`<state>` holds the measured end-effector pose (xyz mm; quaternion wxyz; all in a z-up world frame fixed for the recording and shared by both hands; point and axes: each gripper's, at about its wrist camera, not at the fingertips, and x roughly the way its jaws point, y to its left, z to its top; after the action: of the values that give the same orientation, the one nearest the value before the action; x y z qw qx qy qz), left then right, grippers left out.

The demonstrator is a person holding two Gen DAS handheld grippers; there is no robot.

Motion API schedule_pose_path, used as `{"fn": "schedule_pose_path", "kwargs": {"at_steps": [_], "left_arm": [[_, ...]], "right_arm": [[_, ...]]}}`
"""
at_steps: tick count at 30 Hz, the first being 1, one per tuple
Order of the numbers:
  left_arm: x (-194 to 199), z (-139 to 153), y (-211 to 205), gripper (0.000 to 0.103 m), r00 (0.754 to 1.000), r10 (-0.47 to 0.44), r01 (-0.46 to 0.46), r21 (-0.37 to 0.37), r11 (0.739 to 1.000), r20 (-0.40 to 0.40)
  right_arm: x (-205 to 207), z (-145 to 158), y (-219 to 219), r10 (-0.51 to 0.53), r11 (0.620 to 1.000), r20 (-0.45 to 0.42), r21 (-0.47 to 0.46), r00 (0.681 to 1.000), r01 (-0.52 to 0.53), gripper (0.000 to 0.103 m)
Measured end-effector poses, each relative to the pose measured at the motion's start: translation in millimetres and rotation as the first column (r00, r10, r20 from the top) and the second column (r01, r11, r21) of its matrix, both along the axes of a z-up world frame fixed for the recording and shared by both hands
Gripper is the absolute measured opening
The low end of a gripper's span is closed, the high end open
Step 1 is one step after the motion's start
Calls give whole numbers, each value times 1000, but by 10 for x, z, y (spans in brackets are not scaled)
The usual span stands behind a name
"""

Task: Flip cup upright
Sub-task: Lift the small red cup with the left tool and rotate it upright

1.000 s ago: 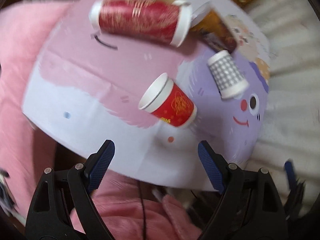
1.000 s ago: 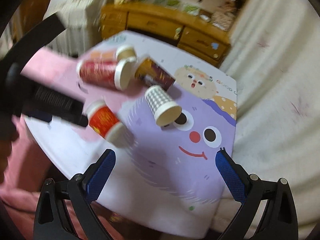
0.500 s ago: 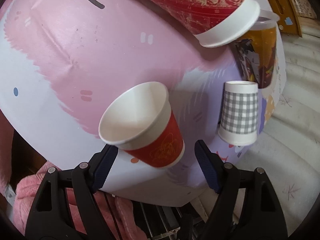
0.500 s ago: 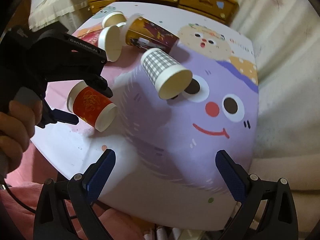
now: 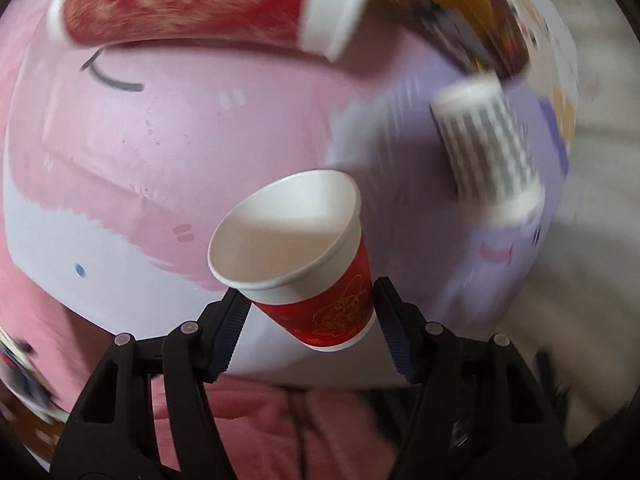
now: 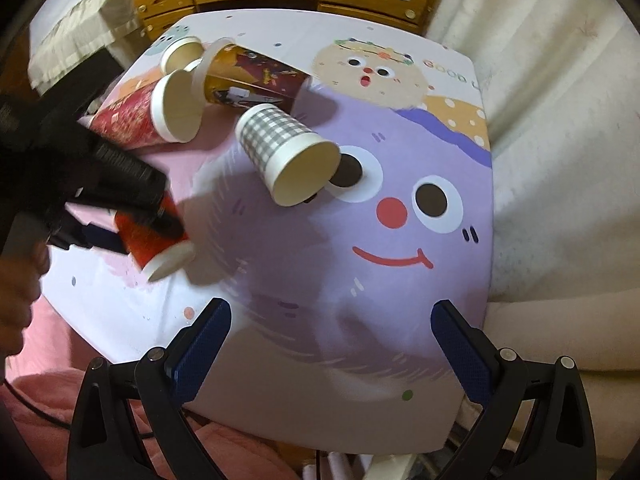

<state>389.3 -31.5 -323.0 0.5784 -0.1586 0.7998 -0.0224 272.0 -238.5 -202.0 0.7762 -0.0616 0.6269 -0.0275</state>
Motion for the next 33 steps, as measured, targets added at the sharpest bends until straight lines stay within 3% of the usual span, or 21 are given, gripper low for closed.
{"fn": "schedule_pose_path", "kwargs": {"at_steps": [1,2,5,8,10,15,18,21,25,28,33], "left_arm": [[-9,-20,-14,60,998,-64,65,6,998,-22],[-54,15,-75,60,997,-49,53,76,996,-56],[-100,-6,-103,60,974,-211,220,125,968,-81],[-165,-37,-207,60,930,-354,365,126,923,-97],[-255,-25,-267,60,887,-453,461,104,881,-89],[-589,-38,-479,60,791,-610,612,115,783,-54],[-804,-102,-480,61,749,-659,662,100,743,-67],[-901,-241,-503,61,760,-646,650,81,756,-68],[-945,-363,-449,64,781,-621,624,57,779,-62],[-980,-365,-320,78,795,-604,606,30,795,-56],[-1059,-335,-148,81,793,-608,607,-21,794,-42]], "right_arm": [[-8,9,-20,-25,1000,-6,3,1000,25,102],[-11,14,-43,-39,999,-7,7,999,39,102],[-75,39,-129,-103,993,-15,57,995,104,102],[-186,37,-219,-187,970,-40,151,982,191,102],[-258,0,-286,-231,947,-69,211,970,241,102],[-468,-107,-454,-316,874,-131,346,940,342,102],[-546,-152,-500,-346,836,-157,396,925,380,102],[-581,-227,-496,-361,800,-201,434,911,413,102],[-606,-267,-488,-358,788,-220,451,908,420,102],[-585,-221,-467,-349,792,-205,458,915,405,102],[-462,-181,-460,-329,771,-223,498,918,397,102]]}}
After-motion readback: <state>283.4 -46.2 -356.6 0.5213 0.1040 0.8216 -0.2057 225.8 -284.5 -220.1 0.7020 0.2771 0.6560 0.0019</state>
